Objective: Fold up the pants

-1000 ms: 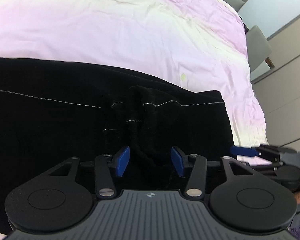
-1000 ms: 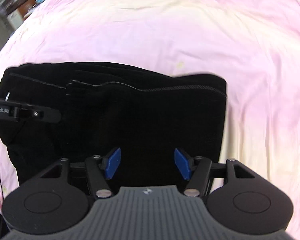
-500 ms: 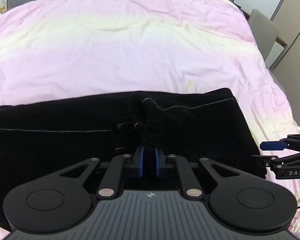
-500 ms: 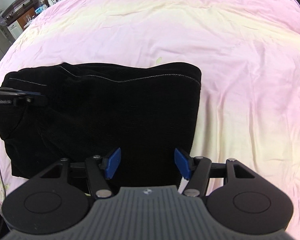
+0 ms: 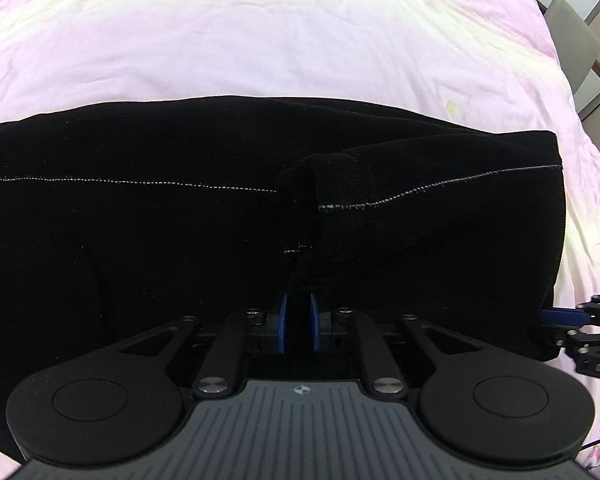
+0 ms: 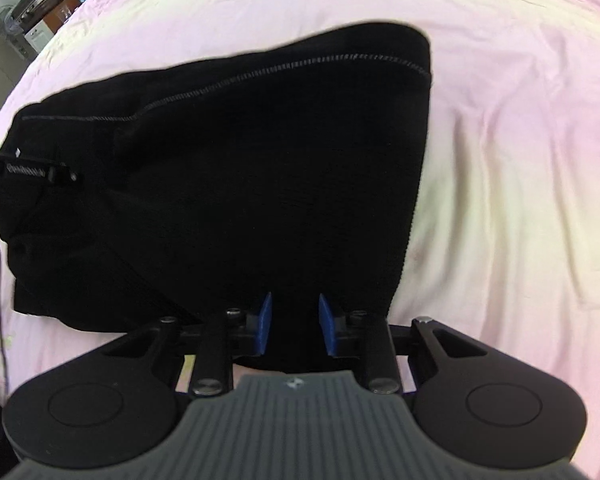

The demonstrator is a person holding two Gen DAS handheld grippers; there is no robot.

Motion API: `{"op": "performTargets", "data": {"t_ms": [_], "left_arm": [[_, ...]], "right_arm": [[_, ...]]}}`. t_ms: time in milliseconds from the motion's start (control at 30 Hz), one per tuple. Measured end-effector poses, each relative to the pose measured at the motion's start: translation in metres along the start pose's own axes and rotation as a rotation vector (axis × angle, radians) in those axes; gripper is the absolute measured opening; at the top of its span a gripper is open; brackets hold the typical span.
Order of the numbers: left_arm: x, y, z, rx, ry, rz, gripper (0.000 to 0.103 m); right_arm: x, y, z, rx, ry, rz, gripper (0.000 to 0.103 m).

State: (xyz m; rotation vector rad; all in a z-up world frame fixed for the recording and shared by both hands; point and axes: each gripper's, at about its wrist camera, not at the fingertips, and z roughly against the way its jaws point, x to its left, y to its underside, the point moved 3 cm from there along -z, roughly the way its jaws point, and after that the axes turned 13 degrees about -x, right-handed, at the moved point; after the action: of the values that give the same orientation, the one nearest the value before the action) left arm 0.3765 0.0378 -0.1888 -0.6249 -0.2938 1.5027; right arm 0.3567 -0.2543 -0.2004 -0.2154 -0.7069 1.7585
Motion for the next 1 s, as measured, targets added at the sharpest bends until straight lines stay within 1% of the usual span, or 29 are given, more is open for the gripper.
{"op": "performTargets", "data": {"t_ms": [33, 67, 100, 133, 167, 200, 233, 300, 333, 400, 467, 500, 567, 600, 667, 700, 767, 833, 867, 933, 1000], "left_arm": [[0.0, -0.001, 0.0, 0.002, -0.003, 0.003, 0.015], [-0.001, -0.001, 0.001, 0.004, -0.007, -0.004, 0.018], [-0.003, -0.003, 0.003, 0.003, -0.019, -0.023, 0.026], [-0.005, -0.006, 0.005, -0.003, -0.028, -0.045, 0.03], [-0.006, -0.007, 0.01, -0.011, -0.031, -0.062, 0.038], [-0.006, -0.01, 0.015, -0.017, -0.026, -0.073, 0.043], [-0.005, -0.012, 0.022, -0.023, -0.01, -0.078, 0.044], [-0.004, -0.018, 0.038, -0.049, 0.012, -0.088, 0.044], [-0.005, -0.023, 0.048, -0.074, 0.02, -0.094, 0.044], [-0.007, -0.035, 0.062, -0.124, 0.046, -0.085, 0.044], [-0.013, -0.047, 0.066, -0.161, 0.072, -0.059, 0.044], [-0.019, -0.053, 0.063, -0.173, 0.078, -0.058, 0.04], [-0.029, -0.059, 0.052, -0.181, 0.081, -0.06, 0.033], [-0.033, -0.061, 0.045, -0.181, 0.081, -0.068, 0.03], [-0.032, -0.062, 0.026, -0.164, 0.06, -0.073, 0.025], [-0.031, -0.06, 0.018, -0.157, 0.042, -0.075, 0.024], [-0.022, -0.057, 0.008, -0.144, 0.001, -0.076, 0.023], [-0.007, -0.053, 0.002, -0.13, -0.01, -0.067, 0.022], [-0.004, -0.052, -0.003, -0.116, -0.001, -0.061, 0.027], [-0.001, -0.051, -0.014, -0.097, 0.026, -0.027, 0.028], [-0.002, -0.049, -0.017, -0.095, 0.023, -0.035, 0.032]], "right_arm": [[0.002, 0.002, -0.005, -0.007, 0.006, 0.006, 0.022], [0.005, 0.002, -0.007, -0.006, 0.014, 0.006, 0.022], [0.007, 0.0, -0.007, 0.003, 0.02, 0.007, 0.022], [0.001, 0.0, -0.002, 0.011, 0.021, 0.01, 0.022], [0.0, -0.002, 0.001, 0.016, 0.021, 0.012, 0.022], [0.008, -0.007, 0.005, 0.017, 0.021, 0.014, 0.022], [0.012, -0.011, 0.011, 0.016, 0.019, 0.015, 0.022], [0.01, -0.016, 0.024, 0.01, 0.01, 0.028, 0.023], [0.009, -0.019, 0.031, -0.008, 0.009, 0.042, 0.023], [0.007, -0.032, 0.045, -0.058, 0.023, 0.078, 0.023], [0.002, -0.048, 0.051, -0.115, 0.062, 0.117, 0.023], [-0.002, -0.056, 0.05, -0.137, 0.084, 0.121, 0.023], [-0.011, -0.072, 0.041, -0.168, 0.12, 0.099, 0.017], [-0.014, -0.078, 0.035, -0.178, 0.125, 0.09, 0.015], [-0.018, -0.089, 0.02, -0.195, 0.138, 0.083, 0.013], [-0.019, -0.093, 0.013, -0.201, 0.139, 0.082, 0.013], [-0.026, -0.097, -0.004, -0.196, 0.146, 0.072, 0.013], [-0.037, -0.097, -0.021, -0.168, 0.158, 0.059, 0.013], [-0.04, -0.096, -0.03, -0.156, 0.16, 0.057, 0.012], [-0.048, -0.094, -0.051, -0.112, 0.168, 0.032, 0.012], [-0.056, -0.089, -0.069, -0.091, 0.169, 0.01, 0.009]]}}
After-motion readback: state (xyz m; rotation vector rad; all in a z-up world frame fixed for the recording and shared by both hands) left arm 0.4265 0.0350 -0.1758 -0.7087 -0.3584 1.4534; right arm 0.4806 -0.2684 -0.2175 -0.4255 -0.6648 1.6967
